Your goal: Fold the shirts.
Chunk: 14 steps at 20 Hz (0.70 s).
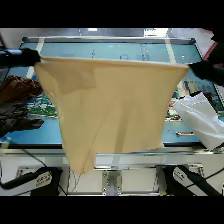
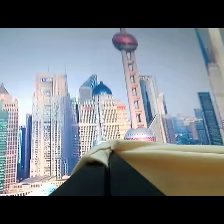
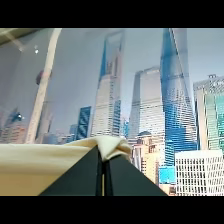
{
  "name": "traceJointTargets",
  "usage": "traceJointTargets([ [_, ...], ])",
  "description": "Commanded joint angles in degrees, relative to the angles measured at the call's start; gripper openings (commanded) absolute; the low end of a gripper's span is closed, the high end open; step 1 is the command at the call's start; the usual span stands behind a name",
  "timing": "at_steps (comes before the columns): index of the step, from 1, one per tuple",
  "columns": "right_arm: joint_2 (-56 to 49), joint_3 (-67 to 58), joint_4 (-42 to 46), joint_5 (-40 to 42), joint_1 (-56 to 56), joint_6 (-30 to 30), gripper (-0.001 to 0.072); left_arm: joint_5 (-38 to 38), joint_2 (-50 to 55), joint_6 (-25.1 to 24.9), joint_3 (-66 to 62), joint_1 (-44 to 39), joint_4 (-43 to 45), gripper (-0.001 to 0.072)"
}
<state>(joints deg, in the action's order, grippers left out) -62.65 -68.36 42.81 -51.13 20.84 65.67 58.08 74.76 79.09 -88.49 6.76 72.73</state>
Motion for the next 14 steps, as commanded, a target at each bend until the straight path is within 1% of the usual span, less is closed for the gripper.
traceJointTargets([
  [1, -13.92, 1.86, 5.97, 15.08, -8.22, 1.62, 0.0025, -4.87, 14.91, 0.7, 0.57, -1.97, 0.35, 0.0008],
  [4, -22.71, 1.84, 4.13, 23.08, -10.84, 1.36, 0.0025, -14.62, 21.75, 1.6, 0.57, -4.72, 1.22, 0.0008],
  [6, -24.98, 1.81, 4.15, 27.19, -11.3, 0.15, 0.0025, -21.0, 23.41, 3.85, 0.57, -5.4, 1.27, 0.0008],
  [7, -25.09, 1.81, 4.17, 28.11, -11.23, 0.0, 0.0025, -22.99, 23.45, 4.17, 0.55, -5.4, 1.22, 0.0008],
  [8, -25.07, 1.25, 4.55, 27.39, -11.17, 0.0, 0.0025, -23.37, 23.39, 4.15, 0.22, -5.35, 1.25, 0.0008],
  [11, -24.96, -1.81, 6.58, 19.91, -11.23, 0.0, 0.0025, -18.1, 22.47, 4.0, -0.57, -5.55, 1.27, 0.0008],
  [13, -24.09, -2.08, 6.93, 17.09, -11.23, 0.07, 0.0025, -12.7, 20.85, 1.51, 0.42, -6.19, 2.12, 0.0008],
  [14, -23.61, -2.01, 6.99, 16.33, -11.23, 0.07, 0.0024, -10.27, 19.65, -0.28, 1.6, -6.82, 4.22, 0.0008],
])
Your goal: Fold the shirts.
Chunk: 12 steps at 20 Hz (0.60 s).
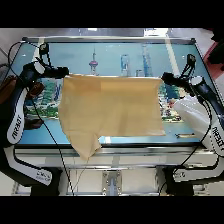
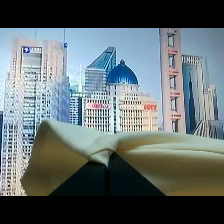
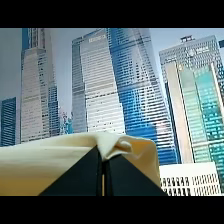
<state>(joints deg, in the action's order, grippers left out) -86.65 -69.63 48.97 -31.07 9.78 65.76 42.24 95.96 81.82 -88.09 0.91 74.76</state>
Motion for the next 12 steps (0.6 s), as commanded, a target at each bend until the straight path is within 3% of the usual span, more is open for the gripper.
traceJointTargets([
  [1, 1.11, -0.72, 1.73, -4.74, -0.17, 0.04, 0.0024, 7.08, -3.19, -3.63, 3.19, -1.57, 5.11, 0.0008],
  [4, 3.72, -0.7, 7.85, -9.57, -0.2, 1.88, 0.0024, 5.46, -9.55, -3.61, 12.26, -1.66, 11.04, 0.0008],
  [7, 4.96, 1.95, 15.61, -13.9, -0.22, 8.11, 0.0024, 1.84, -12.24, -1.57, 20.0, -1.14, 12.37, 0.0008],
  [12, 4.85, 13.79, 14.67, -7.37, -2.14, 8.2, 0.0025, -4.81, -8.44, -1.62, 23.1, -1.36, 8.13, 0.0009],
])
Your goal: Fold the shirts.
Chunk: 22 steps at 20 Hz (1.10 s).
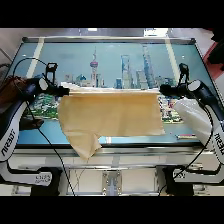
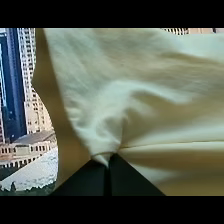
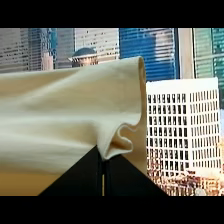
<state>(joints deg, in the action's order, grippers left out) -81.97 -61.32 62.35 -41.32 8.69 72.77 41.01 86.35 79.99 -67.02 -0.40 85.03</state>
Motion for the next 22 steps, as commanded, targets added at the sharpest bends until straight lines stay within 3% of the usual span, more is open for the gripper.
traceJointTargets([
  [1, -0.09, 7.08, 1.03, 4.31, -1.77, 1.2, 0.0025, -3.98, 1.77, 0.2, 2.03, -0.04, -3.61, 0.0009],
  [5, -1.22, 8.39, 0.15, 6.05, -2.95, 1.2, 0.0028, -0.2, 2.4, 0.15, 2.03, -0.04, -7.54, 0.0009],
  [8, -1.16, 6.71, -0.5, 6.56, -2.51, 2.93, 0.0057, 11.02, 2.38, -1.51, 2.01, 0.0, -8.28, 0.0011],
  [10, -0.63, 4.83, -0.59, 6.47, -2.21, 4.2, 0.0183, 18.86, 2.36, -2.75, 2.01, 0.04, -8.26, 0.0016],
  [11, -0.07, 3.63, -0.76, 5.92, -2.03, 4.22, 0.0186, 20.52, 2.16, -2.89, 2.03, 0.04, -8.35, 0.0016],
  [16, 6.6, -3.08, 1.64, -1.46, -0.22, 4.22, 0.021, 17.16, -7.04, -2.21, 2.01, 0.79, -6.45, 0.0021],
  [17, 8.31, -3.98, 1.7, -3.28, 0.55, 4.24, 0.021, 16.98, -9.7, -2.14, 1.99, 1.25, -4.09, 0.0097],
  [18, 10.16, -4.52, 1.75, -5.16, 1.25, 4.24, 0.021, 17.25, -12.31, -1.03, 1.99, 1.79, -0.52, 0.0402],
  [19, 11.93, -4.61, 1.79, -6.58, 1.7, 4.26, 0.0211, 17.53, -14.29, 1.92, 1.99, 2.12, 3.89, 0.0643],
  [20, 13.73, -4.61, 1.7, -8.48, 2.05, 4.24, 0.0211, 18.73, -16.09, 5.6, 1.99, 2.25, 8.81, 0.0705],
  [22, 17.31, -4.61, 1.97, -12.57, 2.21, 4.2, 0.0211, 23.85, -18.97, 9.94, 2.01, 2.23, 13.42, 0.0704],
])
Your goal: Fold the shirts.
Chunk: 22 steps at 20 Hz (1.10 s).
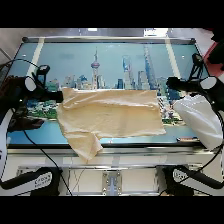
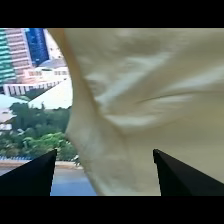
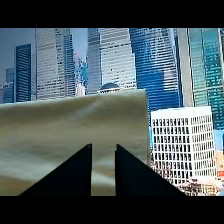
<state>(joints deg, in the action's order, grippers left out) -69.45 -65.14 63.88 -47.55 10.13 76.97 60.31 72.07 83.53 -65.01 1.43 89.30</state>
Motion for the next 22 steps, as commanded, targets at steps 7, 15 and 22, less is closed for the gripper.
traceJointTargets([
  [7, 19.71, 6.03, 21.24, -21.09, 3.76, 7.39, 0.0385, 0.94, -28.59, 12.68, 25.38, 0.37, 6.03, 0.0702],
  [15, 25.83, 26.34, 9.07, -12.44, 11.56, 6.73, 0.0385, -2.34, -38.05, 19.96, 46.38, 0.37, -23.02, 0.0702],
  [22, 25.83, 26.4, 7.87, -8.31, 11.58, 4.17, 0.0384, 5.2, -33.14, 20.0, 46.53, 0.37, -23.91, 0.0701],
])
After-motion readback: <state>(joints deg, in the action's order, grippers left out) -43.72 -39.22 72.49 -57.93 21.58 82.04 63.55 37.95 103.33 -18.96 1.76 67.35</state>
